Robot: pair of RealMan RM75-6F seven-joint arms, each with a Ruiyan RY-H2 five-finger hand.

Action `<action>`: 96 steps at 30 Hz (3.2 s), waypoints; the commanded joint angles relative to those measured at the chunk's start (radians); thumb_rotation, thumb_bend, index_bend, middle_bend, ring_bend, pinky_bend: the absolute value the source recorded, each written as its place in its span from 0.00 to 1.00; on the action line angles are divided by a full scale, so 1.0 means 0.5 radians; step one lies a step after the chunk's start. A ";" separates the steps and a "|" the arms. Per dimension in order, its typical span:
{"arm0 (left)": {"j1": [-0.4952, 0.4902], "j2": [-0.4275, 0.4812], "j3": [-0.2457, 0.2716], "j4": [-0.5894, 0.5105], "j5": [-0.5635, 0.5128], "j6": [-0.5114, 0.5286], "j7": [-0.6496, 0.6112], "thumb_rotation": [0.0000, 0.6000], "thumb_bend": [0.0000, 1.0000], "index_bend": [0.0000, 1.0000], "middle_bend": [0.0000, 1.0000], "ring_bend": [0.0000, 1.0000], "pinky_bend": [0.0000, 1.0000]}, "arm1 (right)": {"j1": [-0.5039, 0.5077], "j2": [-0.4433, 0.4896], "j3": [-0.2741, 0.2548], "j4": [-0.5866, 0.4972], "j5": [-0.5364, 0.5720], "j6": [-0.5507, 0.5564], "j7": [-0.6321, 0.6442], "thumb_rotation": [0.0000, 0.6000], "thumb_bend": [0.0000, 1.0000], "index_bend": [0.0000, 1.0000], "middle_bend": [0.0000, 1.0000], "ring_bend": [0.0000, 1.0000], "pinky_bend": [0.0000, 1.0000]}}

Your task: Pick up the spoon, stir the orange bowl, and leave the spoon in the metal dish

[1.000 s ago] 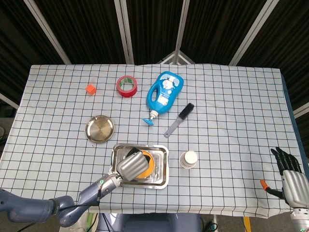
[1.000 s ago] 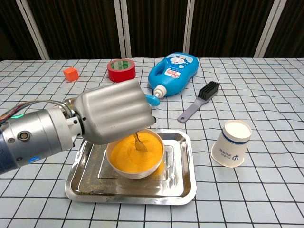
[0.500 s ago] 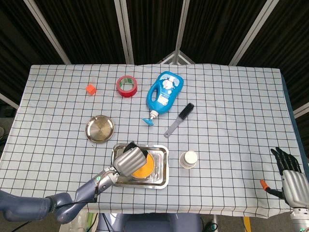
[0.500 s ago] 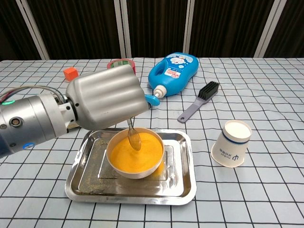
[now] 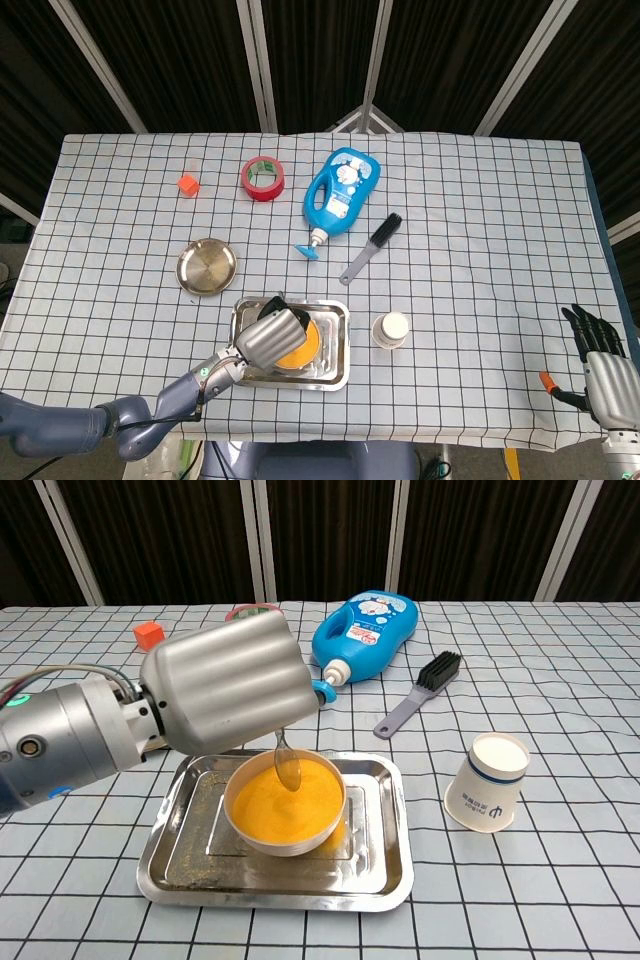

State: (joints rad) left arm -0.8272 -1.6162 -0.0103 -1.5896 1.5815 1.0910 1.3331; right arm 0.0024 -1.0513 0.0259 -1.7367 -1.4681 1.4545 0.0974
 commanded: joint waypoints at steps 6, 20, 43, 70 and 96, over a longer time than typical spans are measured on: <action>0.032 -0.030 -0.025 0.030 0.003 -0.020 0.064 1.00 0.67 0.81 1.00 1.00 1.00 | -0.004 -0.001 0.000 0.005 -0.009 0.014 -0.005 1.00 0.31 0.00 0.00 0.00 0.00; 0.086 -0.075 -0.256 0.131 -0.266 0.040 -0.099 1.00 0.67 0.81 1.00 1.00 1.00 | -0.004 0.002 0.005 0.006 -0.004 0.015 0.011 1.00 0.31 0.00 0.00 0.00 0.00; 0.192 -0.215 -0.319 0.833 -0.775 0.063 -0.415 1.00 0.65 0.80 1.00 1.00 1.00 | 0.000 0.008 0.006 -0.007 0.024 -0.013 0.023 1.00 0.31 0.00 0.00 0.00 0.00; 0.278 -0.221 -0.234 0.979 -0.749 0.123 -0.696 1.00 0.41 0.49 0.97 1.00 1.00 | -0.006 0.002 0.004 -0.017 0.026 -0.006 -0.004 1.00 0.31 0.00 0.00 0.00 0.00; 0.707 0.260 -0.094 0.271 -0.438 0.658 -1.472 1.00 0.24 0.12 0.25 0.43 0.56 | -0.007 0.005 -0.002 -0.002 0.007 -0.002 -0.013 1.00 0.31 0.00 0.00 0.00 0.00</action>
State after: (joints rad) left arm -0.5400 -1.5502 -0.0980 -1.3738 1.3143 1.3518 0.6732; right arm -0.0009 -1.0486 0.0249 -1.7380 -1.4639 1.4530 0.0916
